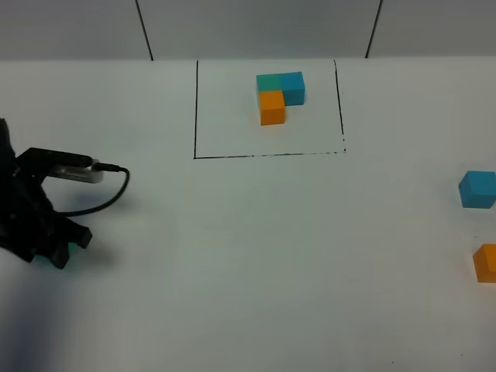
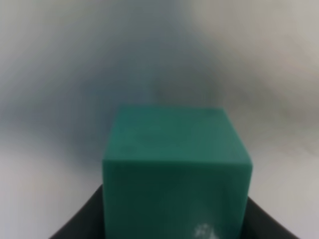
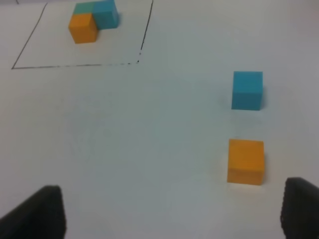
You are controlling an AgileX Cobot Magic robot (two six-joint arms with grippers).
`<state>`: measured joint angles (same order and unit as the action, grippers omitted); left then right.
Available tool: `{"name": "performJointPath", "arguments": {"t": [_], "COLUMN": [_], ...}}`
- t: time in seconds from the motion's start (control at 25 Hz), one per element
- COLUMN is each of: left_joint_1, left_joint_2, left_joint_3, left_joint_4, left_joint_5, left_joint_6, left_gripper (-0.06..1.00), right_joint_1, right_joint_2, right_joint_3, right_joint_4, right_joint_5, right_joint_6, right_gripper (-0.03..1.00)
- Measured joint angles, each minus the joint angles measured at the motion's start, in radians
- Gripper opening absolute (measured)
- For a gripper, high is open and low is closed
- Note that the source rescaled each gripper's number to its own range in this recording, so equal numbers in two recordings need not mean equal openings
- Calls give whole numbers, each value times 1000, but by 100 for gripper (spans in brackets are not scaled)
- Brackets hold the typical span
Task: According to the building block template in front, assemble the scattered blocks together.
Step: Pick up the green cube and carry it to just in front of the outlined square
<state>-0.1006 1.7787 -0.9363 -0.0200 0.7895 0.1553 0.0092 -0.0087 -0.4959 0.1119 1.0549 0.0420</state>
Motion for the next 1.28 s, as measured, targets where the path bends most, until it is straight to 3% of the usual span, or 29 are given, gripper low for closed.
{"name": "performJointPath", "arguments": {"t": [0.2, 0.56, 0.68, 0.84, 1.08, 1.28], "left_joint_1": [-172, -399, -436, -463, -497, -511], "left_joint_2": [22, 284, 405, 540, 618, 651], "left_joint_3": [-174, -694, -878, -1058, -1151, -1154], "left_joint_4": [57, 116, 117, 115, 80, 68], "left_joint_5": [104, 300, 391, 405, 405, 405], "left_joint_6": [156, 343, 420, 506, 624, 647], "left_gripper": [1, 1, 1, 1, 1, 1], "right_joint_1": [0, 0, 0, 0, 0, 0], "right_joint_2": [0, 0, 0, 0, 0, 0], "right_joint_3": [0, 0, 0, 0, 0, 0], "right_joint_4": [0, 0, 0, 0, 0, 0], "right_joint_5": [0, 0, 0, 0, 0, 0], "right_joint_6": [0, 1, 1, 1, 1, 1], "right_gripper": [75, 75, 75, 75, 75, 75]}}
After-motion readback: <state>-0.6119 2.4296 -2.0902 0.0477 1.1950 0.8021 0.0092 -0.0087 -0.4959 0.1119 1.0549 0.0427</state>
